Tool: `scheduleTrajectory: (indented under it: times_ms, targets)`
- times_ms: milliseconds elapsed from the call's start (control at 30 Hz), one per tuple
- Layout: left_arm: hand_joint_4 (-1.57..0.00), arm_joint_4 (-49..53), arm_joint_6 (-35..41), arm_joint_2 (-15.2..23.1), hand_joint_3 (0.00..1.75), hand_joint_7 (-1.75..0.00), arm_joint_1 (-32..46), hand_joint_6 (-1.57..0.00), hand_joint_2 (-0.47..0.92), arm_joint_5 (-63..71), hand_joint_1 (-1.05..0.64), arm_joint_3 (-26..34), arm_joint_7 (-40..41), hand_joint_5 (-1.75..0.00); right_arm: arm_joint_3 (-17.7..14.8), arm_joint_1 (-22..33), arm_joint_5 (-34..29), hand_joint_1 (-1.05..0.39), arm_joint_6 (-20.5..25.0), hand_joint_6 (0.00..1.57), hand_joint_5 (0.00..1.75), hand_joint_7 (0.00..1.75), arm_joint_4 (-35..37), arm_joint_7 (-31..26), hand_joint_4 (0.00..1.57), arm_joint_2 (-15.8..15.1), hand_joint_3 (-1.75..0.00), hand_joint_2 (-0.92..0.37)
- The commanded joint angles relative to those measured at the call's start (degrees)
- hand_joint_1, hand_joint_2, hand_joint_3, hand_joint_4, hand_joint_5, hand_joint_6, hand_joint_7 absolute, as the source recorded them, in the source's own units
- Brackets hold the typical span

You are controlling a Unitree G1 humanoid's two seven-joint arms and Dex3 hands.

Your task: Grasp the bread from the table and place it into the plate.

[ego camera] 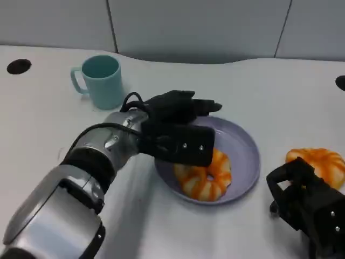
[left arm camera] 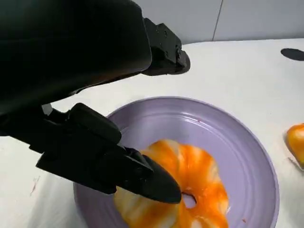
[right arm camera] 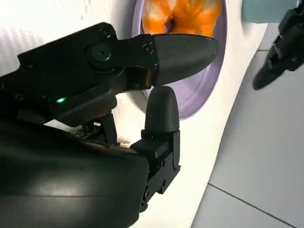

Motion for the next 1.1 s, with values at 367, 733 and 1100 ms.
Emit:
scheduleTrajectory:
  times_ms: [367,733,1100]
  targets:
    - [-0.12,-16.62,-12.35,5.68,0.04,-0.04,21.07,-0.16,0.92,-37.92,-0.73,26.80,-20.17,-0.07,-0.61,-0.38,0.23,-0.24,0.08,0.38,1.75,1.68,-0.07,-0.36,0.60,-0.54,-0.41,-0.92]
    - [-0.35,-41.20,5.30,2.33,0.15,-0.06,46.08,-0.28,0.92,-61.30,-0.73,37.86,-28.71,-0.21,-0.42,-0.02,0.06,-0.24,-0.41,0.38,1.75,1.68,-0.37,-0.70,0.61,-0.08,-0.41,-0.92]
    - [-0.37,-50.63,14.36,2.04,0.07,-1.27,59.05,-0.42,0.92,-57.46,-0.57,39.62,-19.21,-1.67,-0.72,-0.80,0.30,-0.22,-4.09,0.39,1.75,1.69,2.79,-0.50,0.63,-0.51,-0.40,-0.92]
